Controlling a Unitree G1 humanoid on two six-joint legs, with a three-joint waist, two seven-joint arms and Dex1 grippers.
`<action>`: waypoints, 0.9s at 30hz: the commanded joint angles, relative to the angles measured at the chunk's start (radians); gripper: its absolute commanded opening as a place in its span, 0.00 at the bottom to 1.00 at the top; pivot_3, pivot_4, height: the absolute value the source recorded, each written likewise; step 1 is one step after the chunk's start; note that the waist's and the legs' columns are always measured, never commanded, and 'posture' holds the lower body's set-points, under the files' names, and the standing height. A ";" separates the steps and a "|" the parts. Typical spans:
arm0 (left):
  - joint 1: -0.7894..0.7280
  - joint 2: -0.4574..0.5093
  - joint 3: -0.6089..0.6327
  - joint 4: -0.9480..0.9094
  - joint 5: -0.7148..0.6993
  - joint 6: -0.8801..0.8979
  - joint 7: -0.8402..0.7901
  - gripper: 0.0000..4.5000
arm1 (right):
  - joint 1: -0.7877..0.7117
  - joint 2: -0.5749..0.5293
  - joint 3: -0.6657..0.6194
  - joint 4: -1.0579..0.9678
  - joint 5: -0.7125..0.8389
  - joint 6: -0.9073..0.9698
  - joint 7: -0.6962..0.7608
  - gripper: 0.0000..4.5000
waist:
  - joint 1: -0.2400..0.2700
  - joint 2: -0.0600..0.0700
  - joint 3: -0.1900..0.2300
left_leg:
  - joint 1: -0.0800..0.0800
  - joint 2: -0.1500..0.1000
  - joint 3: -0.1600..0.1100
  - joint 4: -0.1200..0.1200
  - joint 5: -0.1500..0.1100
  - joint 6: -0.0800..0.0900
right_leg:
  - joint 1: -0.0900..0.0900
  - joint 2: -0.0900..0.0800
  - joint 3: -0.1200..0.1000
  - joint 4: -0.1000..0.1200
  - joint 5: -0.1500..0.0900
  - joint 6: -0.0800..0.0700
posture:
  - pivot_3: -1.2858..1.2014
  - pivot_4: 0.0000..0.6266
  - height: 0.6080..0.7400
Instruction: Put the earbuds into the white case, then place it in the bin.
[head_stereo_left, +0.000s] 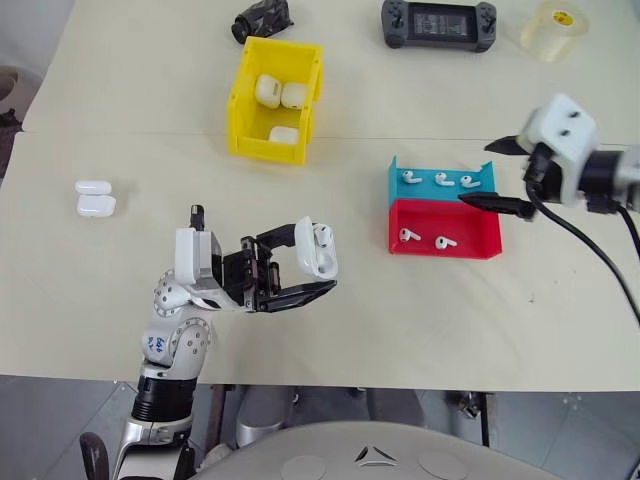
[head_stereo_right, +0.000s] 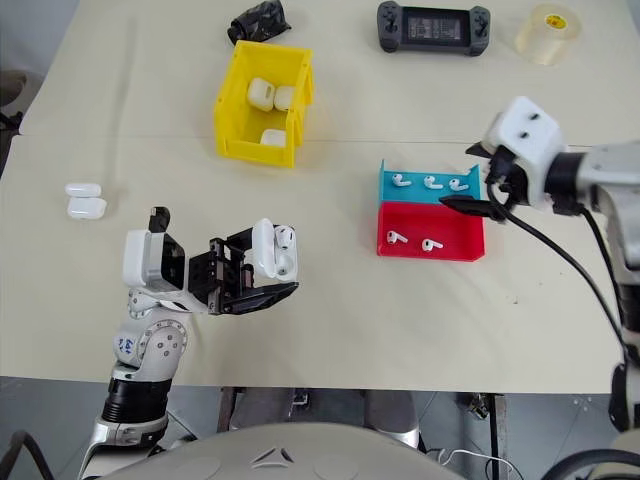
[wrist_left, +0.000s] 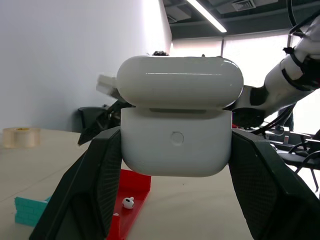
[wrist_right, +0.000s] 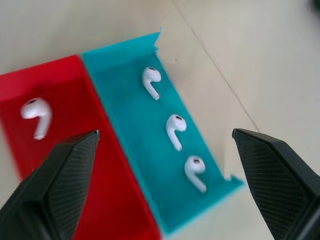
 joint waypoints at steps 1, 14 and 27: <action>0.004 0.002 -0.010 -0.007 0.003 -0.024 -0.010 0.62 | -0.178 0.038 0.122 0.186 -0.135 -0.025 0.064 0.99 | -0.004 0.000 0.000 | -0.005 -0.002 0.002 0.002 0.000 0.001 | -0.006 -0.001 0.001 0.007 0.001 0.001 | 0.52 0.24 1.00; 0.002 -0.013 -0.047 0.005 0.010 -0.040 -0.015 0.62 | -0.398 0.140 0.271 0.683 -0.386 -0.424 0.199 0.99 | 0.000 0.000 0.000 | -0.006 -0.004 0.002 0.005 0.001 0.000 | -0.006 -0.002 -0.002 0.007 0.001 0.001 | 0.52 0.24 1.00; 0.018 -0.018 -0.051 0.030 0.013 -0.076 -0.032 0.62 | -0.467 0.278 0.246 0.814 -0.441 -0.472 0.213 0.99 | -0.017 0.000 0.000 | -0.004 -0.001 0.003 0.010 0.002 -0.002 | -0.005 0.000 0.000 0.012 0.001 0.001 | 0.52 0.24 1.00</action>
